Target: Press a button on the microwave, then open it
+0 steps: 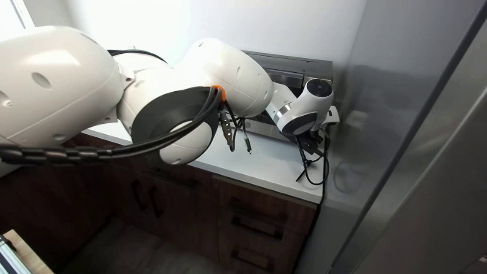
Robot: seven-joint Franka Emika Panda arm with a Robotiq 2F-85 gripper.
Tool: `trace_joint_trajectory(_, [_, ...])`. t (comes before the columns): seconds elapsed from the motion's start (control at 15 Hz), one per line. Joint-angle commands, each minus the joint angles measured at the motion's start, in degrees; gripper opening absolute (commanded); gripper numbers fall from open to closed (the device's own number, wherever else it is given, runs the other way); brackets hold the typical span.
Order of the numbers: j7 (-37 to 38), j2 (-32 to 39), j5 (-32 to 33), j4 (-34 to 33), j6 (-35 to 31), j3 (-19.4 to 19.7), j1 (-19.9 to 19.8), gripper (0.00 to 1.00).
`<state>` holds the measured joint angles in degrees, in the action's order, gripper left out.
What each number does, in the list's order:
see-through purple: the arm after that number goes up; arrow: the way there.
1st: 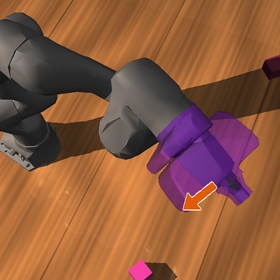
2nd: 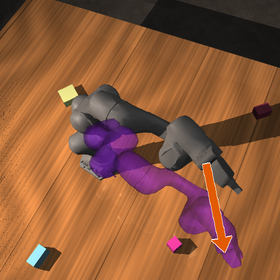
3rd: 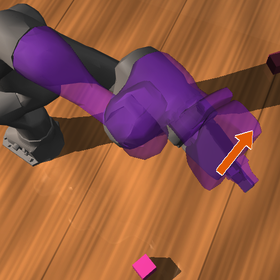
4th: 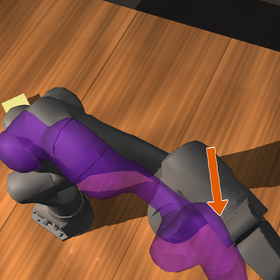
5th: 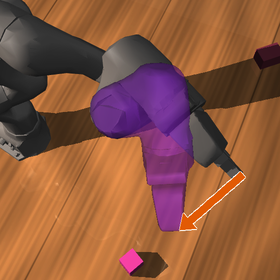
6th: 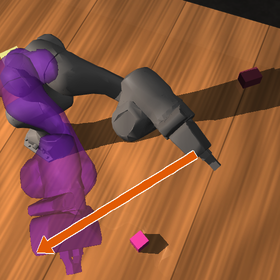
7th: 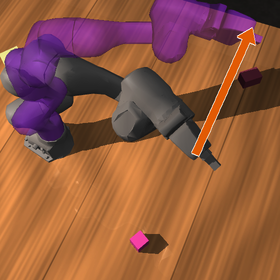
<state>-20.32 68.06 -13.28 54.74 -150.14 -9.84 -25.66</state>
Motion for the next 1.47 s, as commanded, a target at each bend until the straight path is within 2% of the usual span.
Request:
trace_joint_trajectory(0.0, [3.75,-4.43,1.86,5.33,2.23,3.82,2.05,0.0])
trace_joint_trajectory(0.27, [5.84,-9.45,3.39,11.71,3.91,6.94,4.32,0.0])
trace_joint_trajectory(0.67, [9.56,-18.72,5.85,24.83,4.93,12.29,8.02,0.0])
trace_joint_trajectory(0.73, [10.63,-20.1,6.89,26.78,5.48,13.25,8.61,0.26])
trace_joint_trajectory(0.8, [11.65,-21.63,7.71,28.94,5.96,14.38,9.41,0.28])
trace_joint_trajectory(0.93, [13.43,-24.69,9.48,33.11,7.38,16.28,10.96,0.4])
trace_joint_trajectory(1.4, [17.04,-35.76,15.95,47.39,7.33,20.33,15.52,0.93])
